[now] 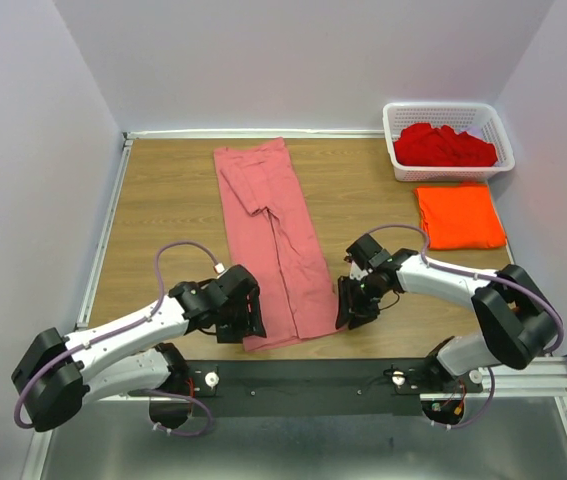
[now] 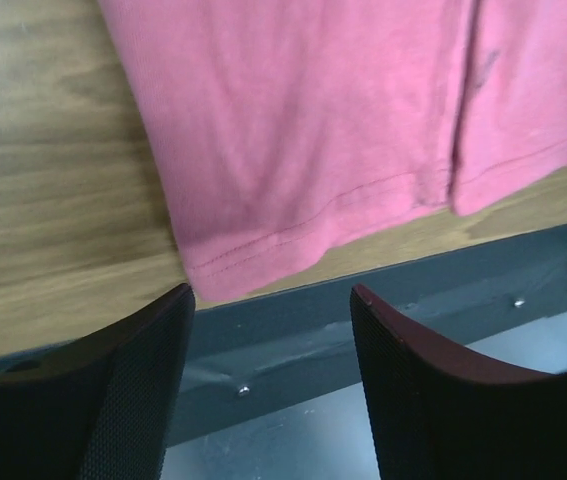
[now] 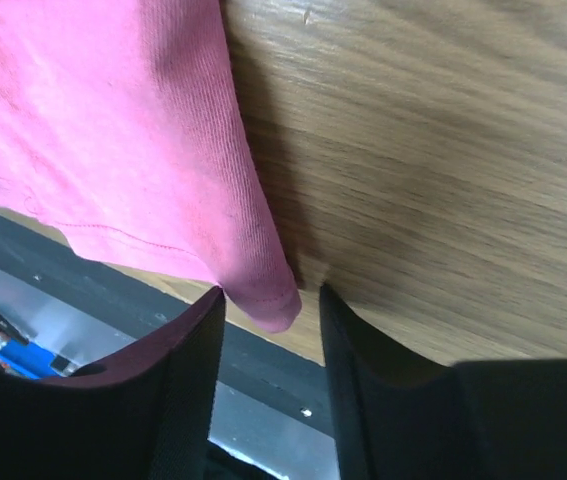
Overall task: Fold and stack the t-shirts
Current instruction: Fold the tshirt
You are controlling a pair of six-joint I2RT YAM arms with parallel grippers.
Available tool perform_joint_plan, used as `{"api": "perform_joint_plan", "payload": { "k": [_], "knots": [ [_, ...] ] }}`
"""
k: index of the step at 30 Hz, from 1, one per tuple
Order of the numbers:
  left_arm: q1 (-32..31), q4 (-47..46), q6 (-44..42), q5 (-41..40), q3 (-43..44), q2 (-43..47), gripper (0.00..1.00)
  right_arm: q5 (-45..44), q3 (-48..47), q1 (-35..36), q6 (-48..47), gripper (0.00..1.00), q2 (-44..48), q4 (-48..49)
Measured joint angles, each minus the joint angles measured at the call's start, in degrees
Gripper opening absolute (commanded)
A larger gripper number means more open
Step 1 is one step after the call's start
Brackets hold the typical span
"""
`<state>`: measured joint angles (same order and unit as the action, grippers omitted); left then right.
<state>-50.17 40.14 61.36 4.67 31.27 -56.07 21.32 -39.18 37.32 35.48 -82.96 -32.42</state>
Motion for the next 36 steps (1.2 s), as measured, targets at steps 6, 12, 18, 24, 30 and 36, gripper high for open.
{"api": "perform_joint_plan", "payload": {
  "k": [6, 12, 18, 24, 30, 36],
  "knots": [
    [-1.8, 4.1, 3.1, -3.6, 2.3, -3.5, 0.7, 1.1, 0.0, 0.0, -0.6, 0.16, -1.0, 0.2],
    [-2.6, 5.8, 4.7, -5.6, 4.1, -7.9, 0.63, 1.2, 0.0, 0.0, -0.8, 0.08, -1.0, 0.3],
    [-2.8, 5.9, 5.6, -6.0, 4.0, -8.5, 0.56, 1.2, 0.0, 0.0, -1.4, 0.04, -1.0, 0.3],
    [-2.8, 5.9, 5.5, -6.4, 4.1, -11.5, 0.52, 1.6, 0.0, 0.0, -2.2, 0.03, -1.0, 0.3],
    [-2.8, 5.9, 5.6, -6.9, 4.1, -13.3, 0.48, 2.1, 0.0, 0.0, -2.9, 0.03, -1.0, 0.3],
    [-2.8, 6.0, 5.5, -7.7, 6.2, -17.4, 0.48, 2.4, 0.0, 0.0, -3.8, 0.03, -1.0, 0.2]
  ]
}}
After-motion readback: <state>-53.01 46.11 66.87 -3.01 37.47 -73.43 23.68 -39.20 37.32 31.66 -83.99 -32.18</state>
